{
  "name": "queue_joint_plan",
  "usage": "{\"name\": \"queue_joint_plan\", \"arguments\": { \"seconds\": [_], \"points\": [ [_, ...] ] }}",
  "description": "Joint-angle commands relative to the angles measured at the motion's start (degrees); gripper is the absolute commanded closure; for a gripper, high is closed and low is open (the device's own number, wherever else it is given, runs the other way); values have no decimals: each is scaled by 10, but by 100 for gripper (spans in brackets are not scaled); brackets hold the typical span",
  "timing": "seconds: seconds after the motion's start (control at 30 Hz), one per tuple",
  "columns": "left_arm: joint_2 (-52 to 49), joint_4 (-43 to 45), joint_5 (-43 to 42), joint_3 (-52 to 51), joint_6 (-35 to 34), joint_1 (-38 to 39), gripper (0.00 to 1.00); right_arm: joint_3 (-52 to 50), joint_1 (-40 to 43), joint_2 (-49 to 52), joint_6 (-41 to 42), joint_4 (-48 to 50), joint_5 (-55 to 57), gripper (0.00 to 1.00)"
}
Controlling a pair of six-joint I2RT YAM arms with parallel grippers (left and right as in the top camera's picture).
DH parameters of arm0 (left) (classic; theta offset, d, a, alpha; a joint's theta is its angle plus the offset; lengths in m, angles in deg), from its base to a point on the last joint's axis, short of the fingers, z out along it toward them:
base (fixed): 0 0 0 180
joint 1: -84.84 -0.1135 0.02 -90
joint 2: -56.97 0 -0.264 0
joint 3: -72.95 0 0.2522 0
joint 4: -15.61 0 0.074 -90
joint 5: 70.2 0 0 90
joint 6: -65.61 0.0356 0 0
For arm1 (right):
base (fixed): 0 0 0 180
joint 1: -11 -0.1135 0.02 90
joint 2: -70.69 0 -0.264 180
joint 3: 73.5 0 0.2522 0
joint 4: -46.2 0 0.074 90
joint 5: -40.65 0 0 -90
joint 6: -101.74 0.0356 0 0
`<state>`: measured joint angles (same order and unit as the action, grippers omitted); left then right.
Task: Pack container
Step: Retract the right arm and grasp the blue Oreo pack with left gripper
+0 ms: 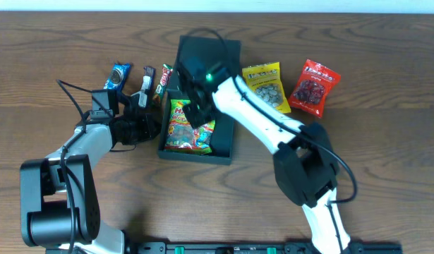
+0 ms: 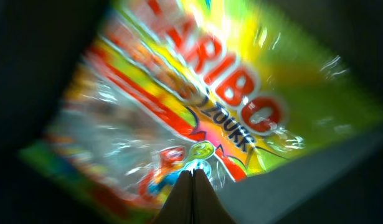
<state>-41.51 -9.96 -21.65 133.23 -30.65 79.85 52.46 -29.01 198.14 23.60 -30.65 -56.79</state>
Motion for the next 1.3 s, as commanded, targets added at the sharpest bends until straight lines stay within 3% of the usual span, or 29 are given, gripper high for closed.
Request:
{"name": "queue_joint_plan", "arguments": {
  "seconds": [0.0, 0.07, 0.17, 0.23, 0.27, 0.33, 0.43, 0.47, 0.5, 0.77, 1.0, 1.27],
  "points": [
    [14, -4, 30, 18, -6, 1, 94, 92, 24, -28, -28, -26, 22, 98],
    [40, -16, 70, 41, -4, 1, 94, 128, 49, -51, -34, -40, 34, 93],
    [84, -46, 162, 84, 29, 1, 94, 134, 90, -82, -41, -46, 34, 69],
    [116, -55, 260, 115, 74, 1, 94, 134, 120, -96, -50, -54, 34, 33],
    [130, -49, 324, 126, 105, 1, 81, 134, 140, -102, -53, -60, 34, 21],
    [141, -19, 437, 132, 163, 1, 67, 134, 168, -110, -53, -68, 34, 5],
    [128, -1, 473, 132, 275, -3, 35, 134, 207, -118, -64, -72, 34, 4],
    [116, -2, 474, 132, 297, -6, 27, 134, 221, -118, -66, -72, 34, 4],
    [94, -1, 474, 132, 324, -10, 25, 134, 235, -118, -68, -73, 33, 4],
    [0, 26, 443, 132, 350, -54, 25, 134, 257, -117, -97, -72, 34, 4],
    [-33, 50, 338, 132, 350, -90, 28, 134, 257, -117, -98, -72, 34, 4],
    [-70, 59, 324, 132, 365, -92, 25, 134, 257, -117, -98, -72, 34, 1]
  ]
}}
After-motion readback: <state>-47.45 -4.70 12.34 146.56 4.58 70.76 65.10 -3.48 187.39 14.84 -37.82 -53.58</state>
